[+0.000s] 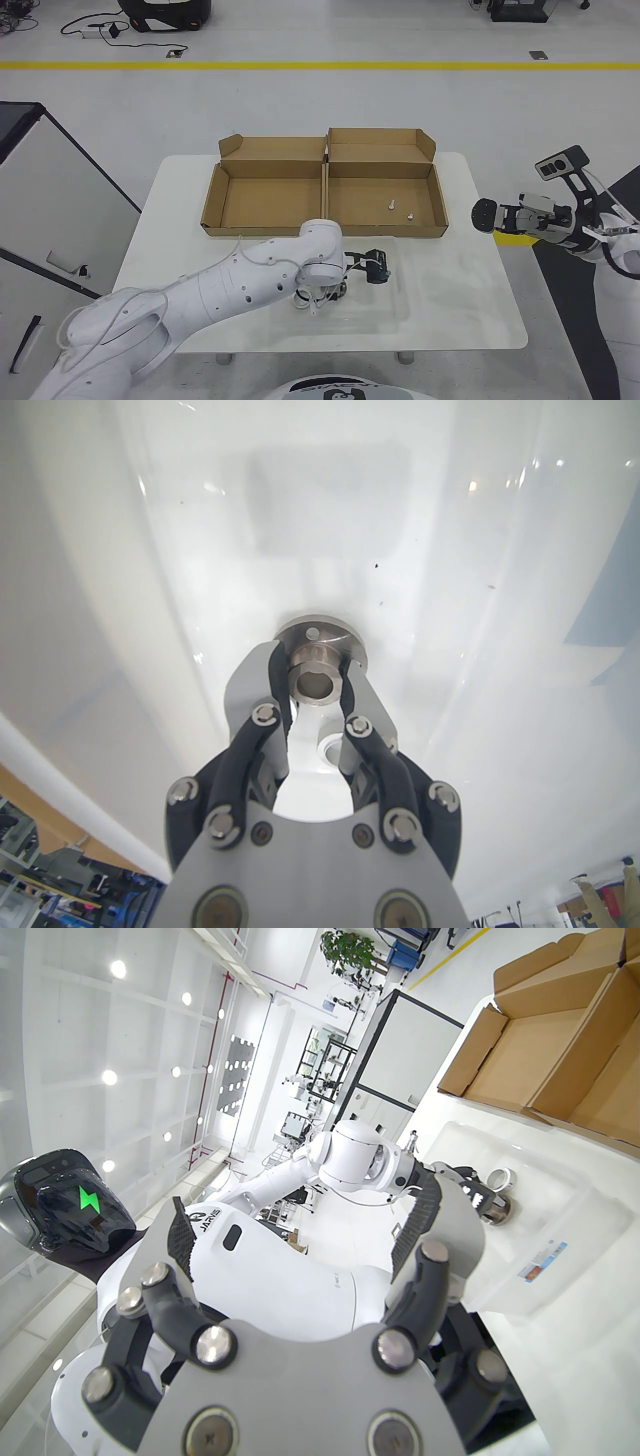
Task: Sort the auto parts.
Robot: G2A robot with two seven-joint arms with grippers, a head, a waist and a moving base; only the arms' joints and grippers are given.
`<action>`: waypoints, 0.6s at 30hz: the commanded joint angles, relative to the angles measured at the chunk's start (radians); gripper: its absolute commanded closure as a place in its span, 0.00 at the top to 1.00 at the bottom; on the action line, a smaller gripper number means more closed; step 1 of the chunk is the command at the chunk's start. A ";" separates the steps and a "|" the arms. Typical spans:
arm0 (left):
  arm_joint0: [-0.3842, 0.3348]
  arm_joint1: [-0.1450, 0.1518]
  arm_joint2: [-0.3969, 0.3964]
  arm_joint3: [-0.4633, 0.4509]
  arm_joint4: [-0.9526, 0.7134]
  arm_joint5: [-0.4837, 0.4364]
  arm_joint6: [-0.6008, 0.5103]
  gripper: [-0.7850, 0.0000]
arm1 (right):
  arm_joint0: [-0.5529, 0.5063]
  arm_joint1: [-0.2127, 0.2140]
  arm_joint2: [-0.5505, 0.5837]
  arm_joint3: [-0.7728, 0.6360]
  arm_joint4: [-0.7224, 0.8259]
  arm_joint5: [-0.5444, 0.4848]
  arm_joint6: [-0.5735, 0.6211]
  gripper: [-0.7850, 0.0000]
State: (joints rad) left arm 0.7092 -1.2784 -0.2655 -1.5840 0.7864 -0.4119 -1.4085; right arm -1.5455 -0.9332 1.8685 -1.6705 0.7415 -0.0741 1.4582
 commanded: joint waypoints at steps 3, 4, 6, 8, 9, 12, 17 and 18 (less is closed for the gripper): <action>-0.031 0.016 0.001 -0.054 -0.034 0.022 -0.022 0.00 | 0.000 0.000 0.000 0.000 0.000 0.000 0.000 1.00; -0.040 0.022 0.000 -0.068 -0.045 0.027 -0.027 0.00 | 0.000 0.000 0.000 0.000 0.000 0.000 0.000 1.00; -0.060 0.035 -0.002 -0.099 -0.063 0.033 -0.033 0.00 | 0.000 0.000 0.000 0.000 0.000 0.000 0.000 1.00; -0.078 0.049 -0.006 -0.132 -0.082 0.032 -0.032 0.00 | 0.000 0.000 0.000 0.000 0.000 0.000 0.000 1.00; -0.087 0.058 -0.009 -0.148 -0.088 0.033 -0.032 0.00 | 0.000 0.000 0.000 0.000 0.000 0.000 0.000 1.00; -0.107 0.085 -0.021 -0.198 -0.108 0.028 -0.028 0.00 | 0.000 0.000 0.000 0.000 0.000 0.000 0.000 1.00; -0.115 0.138 -0.073 -0.265 -0.165 -0.016 0.016 0.00 | 0.000 0.000 0.000 0.000 0.000 0.000 0.000 1.00; -0.110 0.150 -0.091 -0.271 -0.177 -0.032 0.033 0.00 | 0.000 0.000 0.000 0.000 0.000 0.000 0.000 1.00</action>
State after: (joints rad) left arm 0.5937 -1.1410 -0.3375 -1.8492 0.6231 -0.4272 -1.3935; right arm -1.5455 -0.9332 1.8685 -1.6705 0.7415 -0.0741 1.4582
